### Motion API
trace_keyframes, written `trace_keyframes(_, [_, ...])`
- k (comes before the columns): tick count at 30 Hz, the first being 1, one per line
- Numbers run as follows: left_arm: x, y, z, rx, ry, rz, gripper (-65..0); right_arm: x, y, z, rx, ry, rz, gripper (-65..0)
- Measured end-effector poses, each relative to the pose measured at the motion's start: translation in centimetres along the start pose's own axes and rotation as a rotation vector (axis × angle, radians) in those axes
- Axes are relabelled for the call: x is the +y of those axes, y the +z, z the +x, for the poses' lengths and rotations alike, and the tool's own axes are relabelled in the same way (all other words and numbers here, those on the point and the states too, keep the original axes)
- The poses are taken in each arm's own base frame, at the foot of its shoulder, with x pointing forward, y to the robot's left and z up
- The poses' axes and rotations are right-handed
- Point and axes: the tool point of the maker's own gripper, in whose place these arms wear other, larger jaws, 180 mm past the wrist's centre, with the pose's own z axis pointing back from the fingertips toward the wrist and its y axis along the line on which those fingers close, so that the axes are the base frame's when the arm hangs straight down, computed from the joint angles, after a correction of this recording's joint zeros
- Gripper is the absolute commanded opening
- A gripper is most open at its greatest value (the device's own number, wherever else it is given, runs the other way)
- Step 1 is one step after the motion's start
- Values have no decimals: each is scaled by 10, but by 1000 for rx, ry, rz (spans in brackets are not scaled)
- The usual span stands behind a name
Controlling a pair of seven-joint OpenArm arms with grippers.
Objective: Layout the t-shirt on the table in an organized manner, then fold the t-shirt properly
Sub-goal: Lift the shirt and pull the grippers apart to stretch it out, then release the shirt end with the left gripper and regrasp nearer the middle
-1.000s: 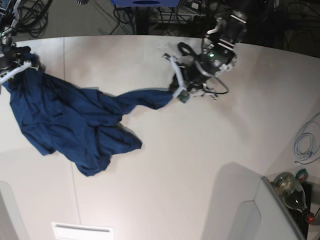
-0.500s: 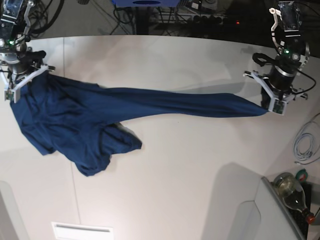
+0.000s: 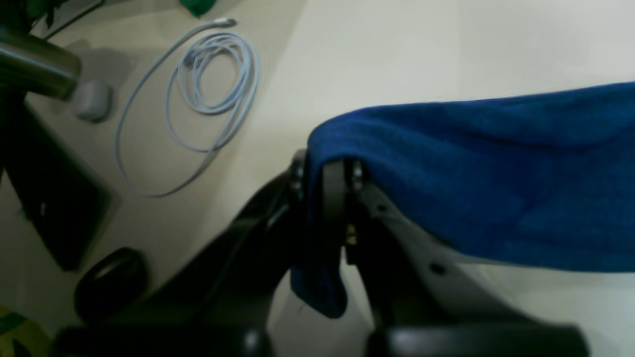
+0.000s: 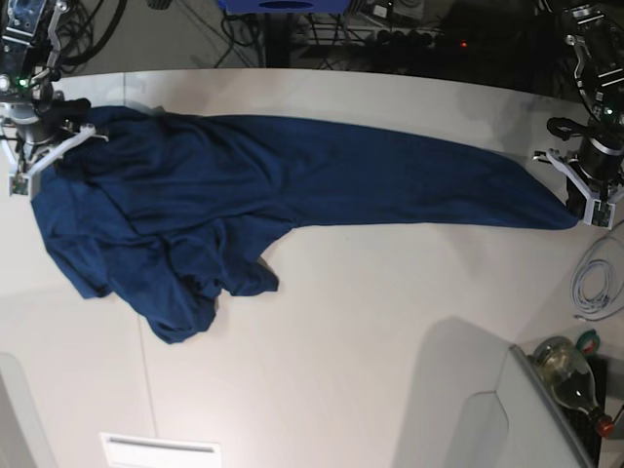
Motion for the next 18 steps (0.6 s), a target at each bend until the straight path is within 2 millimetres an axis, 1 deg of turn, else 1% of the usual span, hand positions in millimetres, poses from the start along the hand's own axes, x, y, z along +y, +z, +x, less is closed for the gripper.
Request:
trace_keyframes(3, [-1,0,0,0,2,-1,-650,0,0,0,1,0,1,-648])
trace_keyframes(4, [0,0,0,-2,6,2,-587,-1,0,-1,2,1,-1,-648])
trace_keyframes(5, [0,0,0,-2,9,3,-471,-1,1,-2,5,3,-3,-648])
trace_keyframes(6, [2,1,0,0,7,7,-367,-2,1,-3,6,2,-3,-648])
trace_keyframes(7, [7,2,-2,-2,23,19,-283,-2,1,-4,8,2,-3,-648])
trace_keyframes(8, [16,5,-3,-3,40,40,-212,-1,1,-5,10,1,-2,-648])
trace_keyframes(9, [30,9,-6,2,50,80,-166,-1,1,-5,11,1,-2,-648])
trace_keyframes(10, [42,13,-8,3,63,115,-146,-1,1,-5,10,1,-2,-648])
trace_keyframes(11, [52,16,-9,6,71,141,-142,-1,1,-4,9,2,-3,-648])
trace_keyframes(12, [59,18,-5,-5,86,161,-140,-2,1,-4,9,2,-4,-648])
trace_keyframes(13, [58,20,6,-45,118,166,-140,-2,2,-6,11,2,-4,-648])
trace_keyframes(14, [52,24,20,-106,159,151,-140,-2,2,-7,13,2,-3,-648])
trace_keyframes(15, [35,28,35,-163,168,98,-140,-1,2,-8,16,0,-2,-648])
trace_keyframes(16, [5,32,48,-207,156,-3,-140,-1,2,-9,18,-2,-1,-648])
trace_keyframes(17, [-33,36,54,-229,146,-124,-140,-1,2,-9,18,1,-3,-648])
trace_keyframes(18, [-65,39,54,-222,148,-203,-140,-2,2,-8,16,2,-5,-648])
